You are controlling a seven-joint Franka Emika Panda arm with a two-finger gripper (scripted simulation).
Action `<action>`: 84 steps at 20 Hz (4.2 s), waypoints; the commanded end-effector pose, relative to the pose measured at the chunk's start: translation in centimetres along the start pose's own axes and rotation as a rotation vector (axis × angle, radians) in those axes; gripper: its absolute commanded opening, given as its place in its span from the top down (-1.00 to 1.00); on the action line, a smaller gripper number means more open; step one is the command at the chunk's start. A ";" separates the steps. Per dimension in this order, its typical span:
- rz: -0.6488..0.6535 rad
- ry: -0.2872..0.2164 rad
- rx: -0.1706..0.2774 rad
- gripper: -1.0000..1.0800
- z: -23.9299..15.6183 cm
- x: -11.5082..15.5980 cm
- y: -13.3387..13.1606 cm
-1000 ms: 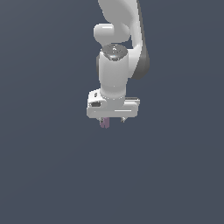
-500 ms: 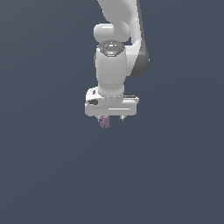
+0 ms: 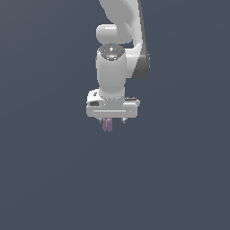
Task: Pick up the object and move it to a goal position.
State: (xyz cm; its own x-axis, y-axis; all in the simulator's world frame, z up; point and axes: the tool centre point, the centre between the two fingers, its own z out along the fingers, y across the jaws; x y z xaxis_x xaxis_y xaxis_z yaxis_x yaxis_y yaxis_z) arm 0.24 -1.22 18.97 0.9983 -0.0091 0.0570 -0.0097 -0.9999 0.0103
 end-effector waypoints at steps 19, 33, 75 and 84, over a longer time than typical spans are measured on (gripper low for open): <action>0.164 -0.058 0.006 -0.92 4.0 -7.9 3.1; 0.164 -0.058 0.005 -0.92 7.9 -8.2 3.0; 0.166 -0.056 0.003 1.00 -5.5 -3.4 -8.3; 0.166 -0.057 0.003 1.00 -12.9 -0.7 -14.3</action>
State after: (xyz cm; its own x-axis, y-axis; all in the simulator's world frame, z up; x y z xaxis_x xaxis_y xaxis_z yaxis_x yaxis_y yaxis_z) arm -1.38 12.29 30.52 0.9848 -0.1734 0.0022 -0.1734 -0.9848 0.0016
